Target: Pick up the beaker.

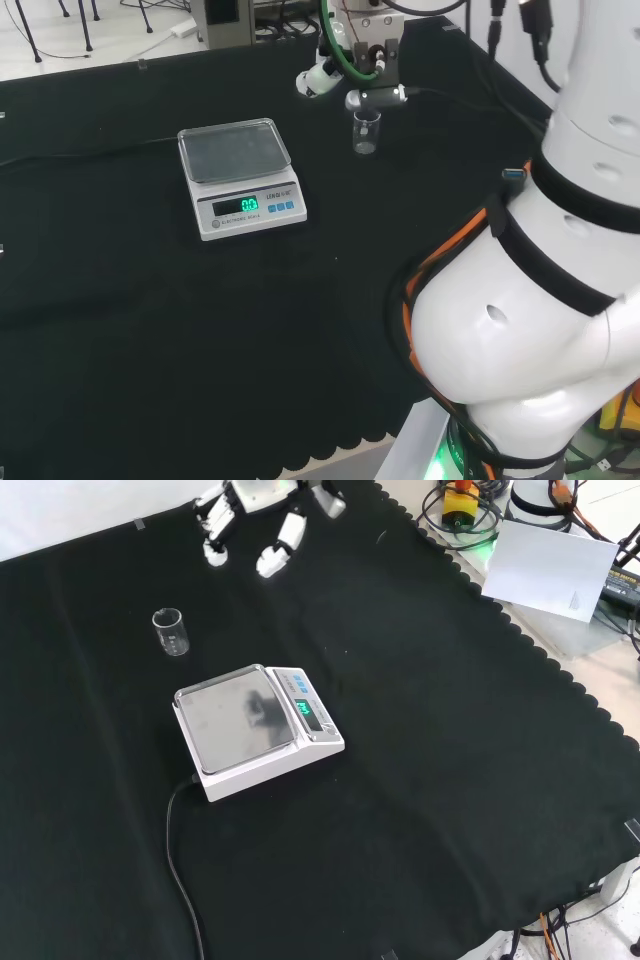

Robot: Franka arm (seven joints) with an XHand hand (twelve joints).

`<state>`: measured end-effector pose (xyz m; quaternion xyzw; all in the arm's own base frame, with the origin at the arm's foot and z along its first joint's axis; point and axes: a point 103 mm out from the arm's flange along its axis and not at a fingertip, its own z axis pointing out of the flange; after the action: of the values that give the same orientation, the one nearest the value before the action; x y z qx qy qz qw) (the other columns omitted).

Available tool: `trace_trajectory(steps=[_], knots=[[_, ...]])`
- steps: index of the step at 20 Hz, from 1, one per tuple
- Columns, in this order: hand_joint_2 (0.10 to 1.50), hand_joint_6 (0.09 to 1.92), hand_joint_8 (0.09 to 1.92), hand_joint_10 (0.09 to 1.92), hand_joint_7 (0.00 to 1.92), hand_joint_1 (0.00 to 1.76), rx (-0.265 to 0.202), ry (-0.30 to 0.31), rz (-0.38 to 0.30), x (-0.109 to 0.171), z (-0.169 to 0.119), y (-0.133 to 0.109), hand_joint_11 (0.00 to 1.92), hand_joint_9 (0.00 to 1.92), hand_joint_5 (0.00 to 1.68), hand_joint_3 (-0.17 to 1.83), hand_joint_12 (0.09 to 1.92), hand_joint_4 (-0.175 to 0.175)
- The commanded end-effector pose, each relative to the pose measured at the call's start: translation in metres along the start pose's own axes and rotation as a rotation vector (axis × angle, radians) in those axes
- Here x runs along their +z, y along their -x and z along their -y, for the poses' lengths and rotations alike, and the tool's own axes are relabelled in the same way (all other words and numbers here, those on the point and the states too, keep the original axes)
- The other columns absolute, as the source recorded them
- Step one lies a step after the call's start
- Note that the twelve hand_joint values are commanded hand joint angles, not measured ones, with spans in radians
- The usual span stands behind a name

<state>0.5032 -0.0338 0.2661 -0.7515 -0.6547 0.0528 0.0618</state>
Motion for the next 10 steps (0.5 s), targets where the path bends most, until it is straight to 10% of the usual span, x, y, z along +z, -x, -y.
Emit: trace_trajectory(steps=[1, 10], knots=[[0.85, 0.65, 0.76, 0.83, 0.54, 0.63, -0.011, 0.001, -0.021, 0.003, -0.038, 0.017, 0.18, 0.62, 0.56, 0.48, 1.44, -0.073], [0.85, 0.66, 0.76, 0.83, 0.54, 0.63, -0.005, -0.052, -0.050, 0.023, -0.075, 0.034, 0.18, 0.62, 0.56, 0.48, 1.44, -0.075]])
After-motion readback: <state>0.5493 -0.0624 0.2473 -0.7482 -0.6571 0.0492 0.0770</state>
